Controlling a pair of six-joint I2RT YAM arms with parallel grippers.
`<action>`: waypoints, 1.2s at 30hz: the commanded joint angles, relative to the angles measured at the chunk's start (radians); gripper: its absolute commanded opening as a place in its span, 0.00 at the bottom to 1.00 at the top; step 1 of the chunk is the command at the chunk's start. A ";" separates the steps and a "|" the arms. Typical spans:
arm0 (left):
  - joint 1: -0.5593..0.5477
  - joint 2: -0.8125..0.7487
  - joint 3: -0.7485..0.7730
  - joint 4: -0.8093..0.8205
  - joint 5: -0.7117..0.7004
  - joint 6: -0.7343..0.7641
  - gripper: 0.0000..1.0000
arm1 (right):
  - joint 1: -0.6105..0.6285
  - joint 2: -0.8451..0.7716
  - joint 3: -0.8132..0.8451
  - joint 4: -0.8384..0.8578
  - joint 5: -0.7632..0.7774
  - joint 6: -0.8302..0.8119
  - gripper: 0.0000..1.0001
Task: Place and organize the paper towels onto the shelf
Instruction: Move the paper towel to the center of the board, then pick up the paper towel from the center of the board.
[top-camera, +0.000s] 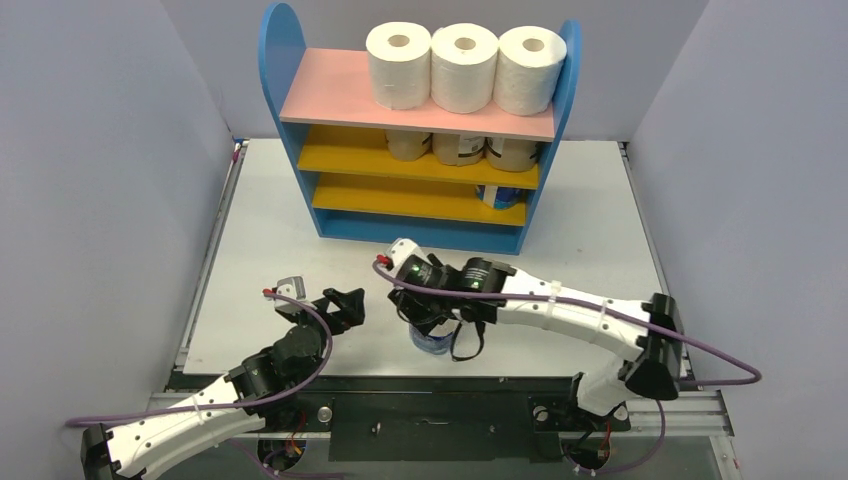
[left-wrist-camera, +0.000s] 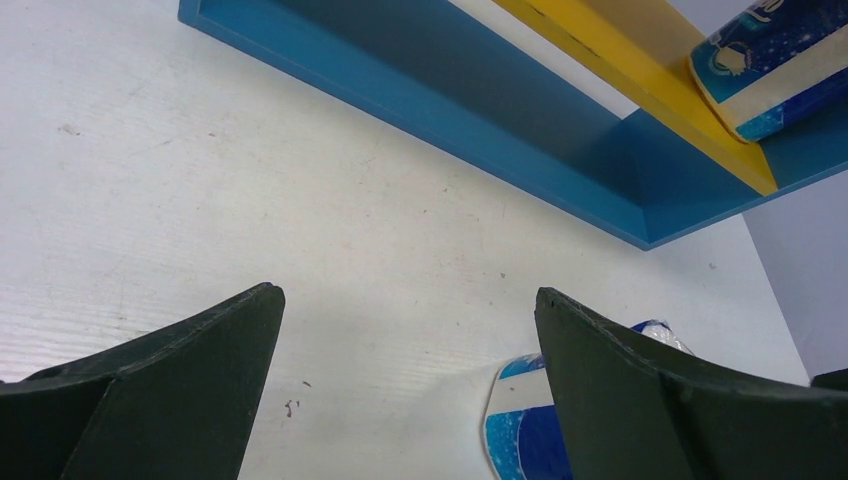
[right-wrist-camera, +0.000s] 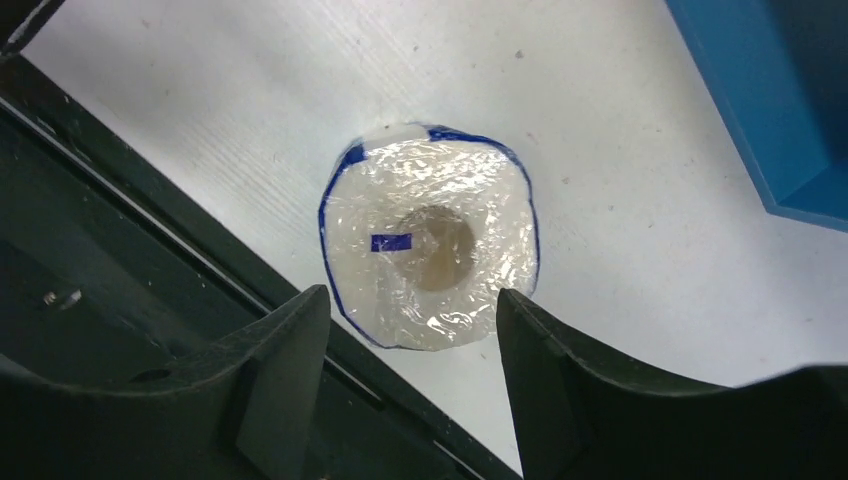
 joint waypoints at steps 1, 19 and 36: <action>-0.002 0.003 0.054 -0.056 -0.030 -0.052 0.96 | -0.049 -0.174 -0.145 0.267 0.038 0.091 0.57; -0.002 0.042 0.091 -0.129 -0.033 -0.109 0.96 | -0.022 -0.122 -0.236 0.360 -0.107 0.143 0.59; 0.000 0.039 0.067 -0.106 -0.032 -0.106 0.96 | -0.019 -0.019 -0.231 0.291 -0.021 0.116 0.57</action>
